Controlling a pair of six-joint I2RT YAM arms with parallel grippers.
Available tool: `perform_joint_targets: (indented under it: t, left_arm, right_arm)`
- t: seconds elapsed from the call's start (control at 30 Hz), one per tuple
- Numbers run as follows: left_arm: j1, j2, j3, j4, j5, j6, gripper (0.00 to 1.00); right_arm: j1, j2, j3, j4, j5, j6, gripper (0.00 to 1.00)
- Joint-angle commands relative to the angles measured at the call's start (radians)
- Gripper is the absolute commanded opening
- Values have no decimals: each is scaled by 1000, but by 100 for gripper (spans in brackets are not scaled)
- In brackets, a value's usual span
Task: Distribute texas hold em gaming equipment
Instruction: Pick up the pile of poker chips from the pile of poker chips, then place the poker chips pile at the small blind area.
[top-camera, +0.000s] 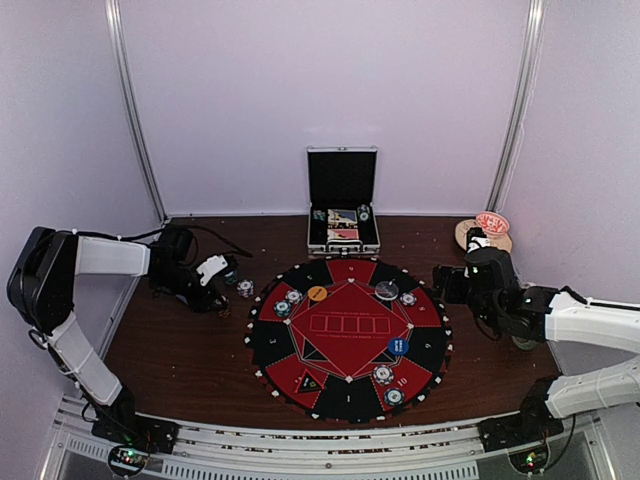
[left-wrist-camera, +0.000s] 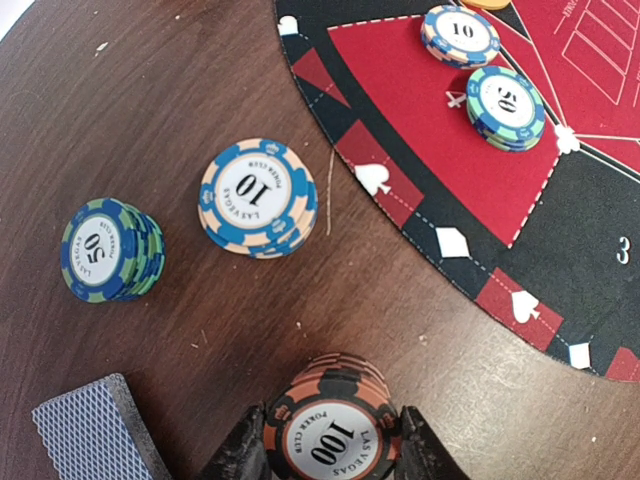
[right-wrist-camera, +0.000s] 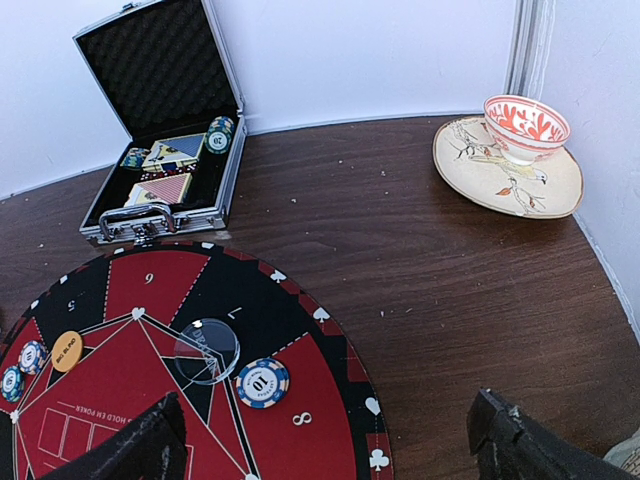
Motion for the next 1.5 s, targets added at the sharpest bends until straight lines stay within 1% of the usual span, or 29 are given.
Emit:
perform_joint_targets:
  t: [0.0, 0.4, 0.63, 0.83, 0.97, 1.07, 1.23, 1.33, 1.47]
  left_arm:
    - [8, -25, 19, 0, 16, 8, 16]
    - [8, -125, 22, -28, 37, 15, 13]
    - [7, -132, 95, -65, 87, -6, 13]
    - [-24, -87, 185, -92, 100, -38, 13]
    - [-85, -45, 249, -98, 65, -61, 13]
    - [-171, -11, 300, -97, 13, -74, 13]
    - [-296, 74, 420, -125, -17, -102, 13]
    - [-347, 131, 501, -152, -16, -120, 13]
    - [-384, 170, 567, -166, -19, -139, 13]
  right_arm:
    - [-5, -12, 6, -1, 6, -7, 100]
    - [-5, -4, 6, 2, 9, -8, 100]
    - [-5, 9, 6, 4, 11, -8, 100]
    - [-5, 16, 8, 6, 12, -7, 100]
    - [-5, 18, 7, 6, 15, -6, 100]
    - [-5, 20, 8, 6, 17, -7, 100]
    - [-5, 16, 6, 3, 20, -4, 100]
    - [-5, 8, 6, 3, 20, -3, 100]
    - [-5, -3, 5, 1, 15, -3, 100]
